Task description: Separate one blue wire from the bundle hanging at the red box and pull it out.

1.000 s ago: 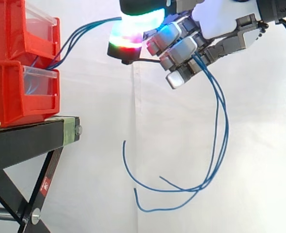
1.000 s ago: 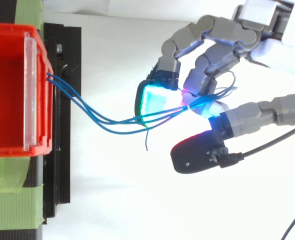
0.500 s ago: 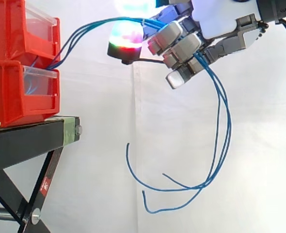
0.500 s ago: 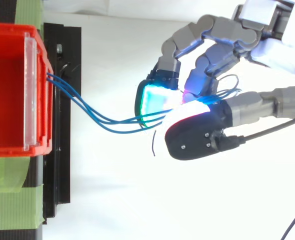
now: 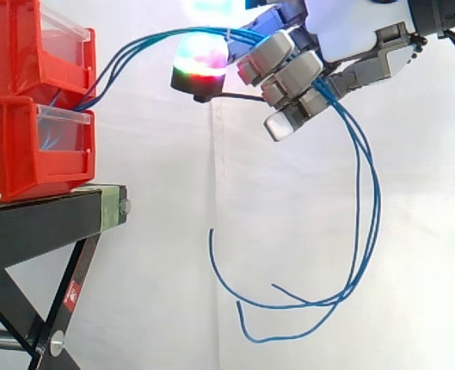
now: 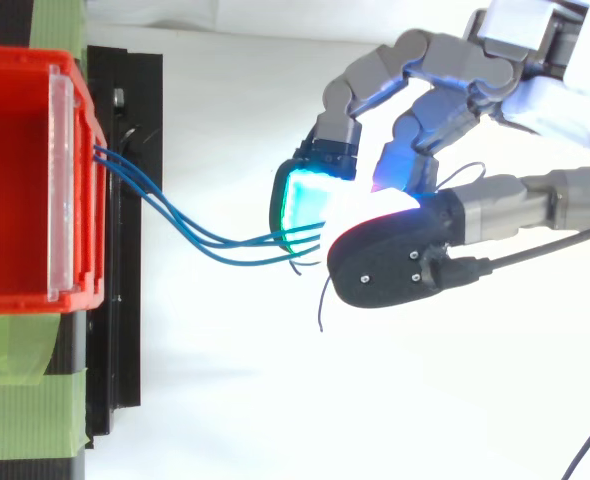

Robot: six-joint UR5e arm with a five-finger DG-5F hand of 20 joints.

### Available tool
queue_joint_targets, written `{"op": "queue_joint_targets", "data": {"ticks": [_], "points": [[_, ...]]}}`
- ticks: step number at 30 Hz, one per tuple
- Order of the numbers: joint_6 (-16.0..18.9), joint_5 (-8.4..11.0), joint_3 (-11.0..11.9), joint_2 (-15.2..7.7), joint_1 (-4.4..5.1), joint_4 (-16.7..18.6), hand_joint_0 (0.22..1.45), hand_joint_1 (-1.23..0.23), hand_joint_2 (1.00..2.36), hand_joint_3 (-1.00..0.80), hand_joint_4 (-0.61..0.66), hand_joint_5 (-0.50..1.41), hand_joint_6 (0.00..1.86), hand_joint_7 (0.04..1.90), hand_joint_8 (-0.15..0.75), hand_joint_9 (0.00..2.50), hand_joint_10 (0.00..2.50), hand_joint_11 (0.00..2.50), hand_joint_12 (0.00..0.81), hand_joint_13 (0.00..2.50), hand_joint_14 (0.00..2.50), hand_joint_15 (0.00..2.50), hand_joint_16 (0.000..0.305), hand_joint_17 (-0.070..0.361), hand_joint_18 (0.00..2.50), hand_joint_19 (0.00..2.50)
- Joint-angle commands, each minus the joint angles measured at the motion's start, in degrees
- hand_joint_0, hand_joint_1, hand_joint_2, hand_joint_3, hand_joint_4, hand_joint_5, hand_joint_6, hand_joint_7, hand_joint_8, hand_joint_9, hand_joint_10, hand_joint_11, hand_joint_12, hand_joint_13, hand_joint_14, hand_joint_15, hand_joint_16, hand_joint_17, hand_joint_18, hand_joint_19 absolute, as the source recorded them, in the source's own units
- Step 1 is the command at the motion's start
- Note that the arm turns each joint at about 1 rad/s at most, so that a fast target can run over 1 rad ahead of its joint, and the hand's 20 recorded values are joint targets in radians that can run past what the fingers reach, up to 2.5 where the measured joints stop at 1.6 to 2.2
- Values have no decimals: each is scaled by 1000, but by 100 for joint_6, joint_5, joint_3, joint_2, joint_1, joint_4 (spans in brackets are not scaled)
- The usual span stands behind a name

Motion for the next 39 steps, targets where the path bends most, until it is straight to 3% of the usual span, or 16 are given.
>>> {"op": "queue_joint_targets", "data": {"ticks": [1, 17, 23, 39], "points": [[-3, 0, 0, 0, 0, 0, 597, -613, 1014, -332, 134, -183, 932, 891, 300, 938, 696, 1475, 403, 878, 785, 1415, 50, 112, 837, 794], [-3, 0, 0, 0, 0, 9, 645, -838, 1017, -221, 47, -191, 949, 889, 300, 922, 745, 1478, 410, 911, 677, 1490, 49, 111, 866, 764], [-3, 0, 0, 0, 9, 0, 672, -904, 1018, -209, 89, -206, 956, 915, 303, 887, 726, 1478, 421, 918, 610, 1523, 50, 112, 868, 744], [-3, 0, 0, 0, 0, 9, 675, -927, 1020, -198, 142, -219, 950, 881, 295, 831, 682, 1514, 417, 859, 611, 1568, 52, 116, 839, 735]]}}
